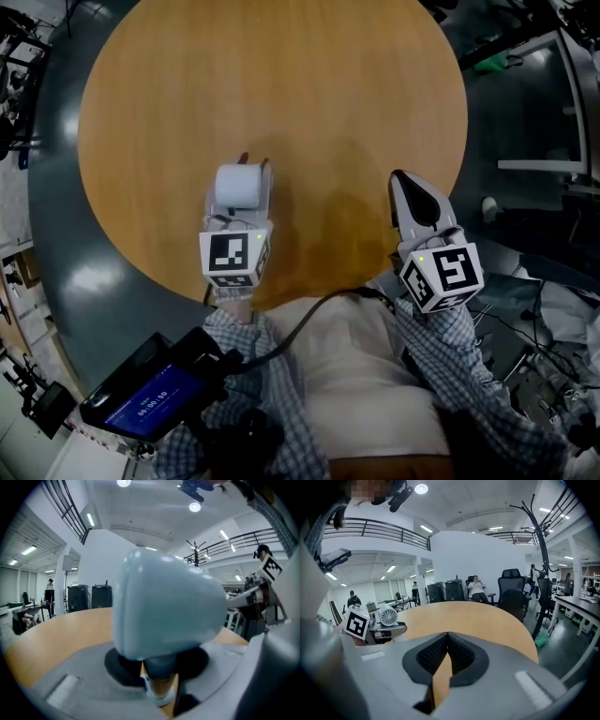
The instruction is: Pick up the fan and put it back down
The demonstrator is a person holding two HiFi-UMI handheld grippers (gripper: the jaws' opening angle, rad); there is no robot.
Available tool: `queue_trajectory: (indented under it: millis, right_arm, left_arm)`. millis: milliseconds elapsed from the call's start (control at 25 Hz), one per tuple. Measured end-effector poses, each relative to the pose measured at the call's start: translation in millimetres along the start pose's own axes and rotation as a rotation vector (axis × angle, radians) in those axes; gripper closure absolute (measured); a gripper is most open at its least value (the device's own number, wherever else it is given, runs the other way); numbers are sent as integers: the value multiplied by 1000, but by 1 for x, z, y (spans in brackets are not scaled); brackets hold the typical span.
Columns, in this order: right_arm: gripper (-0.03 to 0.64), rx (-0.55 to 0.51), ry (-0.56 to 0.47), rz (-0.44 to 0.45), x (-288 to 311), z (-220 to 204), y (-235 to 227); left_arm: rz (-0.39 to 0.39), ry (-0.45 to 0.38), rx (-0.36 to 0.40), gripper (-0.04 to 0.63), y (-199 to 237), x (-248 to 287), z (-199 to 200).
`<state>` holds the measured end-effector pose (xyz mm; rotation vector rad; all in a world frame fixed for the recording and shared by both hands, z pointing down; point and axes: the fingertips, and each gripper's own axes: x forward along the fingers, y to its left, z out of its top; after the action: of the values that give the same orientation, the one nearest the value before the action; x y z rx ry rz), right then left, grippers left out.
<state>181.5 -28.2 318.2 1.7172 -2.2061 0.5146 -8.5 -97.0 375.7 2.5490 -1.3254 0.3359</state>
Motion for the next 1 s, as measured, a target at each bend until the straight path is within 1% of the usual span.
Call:
queue_trajectory:
  millis: [160,320,520,600,720,800,1000]
  right_arm:
    - [614,2,5,2,-1,-2,1]
    - [614,3,13,-3,-4,-4,3]
    - [614,0,29,-4,-4,-7,3]
    - [614,1,35,-3,-4,-10,4]
    - [614,-4,41,3,-2,-13,8]
    - [614,-6,50,12,1,-13,7]
    - [614,-15,65,57,21,-5,3]
  left_arm:
    - [-6,11,20,469,-2,2,-3]
    - [0,4,12,469,-1,0,-4]
    - [5,25,27,387,3,1,-6]
    - [21,35,46,377,6,-2,-13]
    - [23,49,34,373,5,-9,-17]
    - [25,43,44,368,4,-12,-17]
    - [32,55,31,360,2,-9,-14]
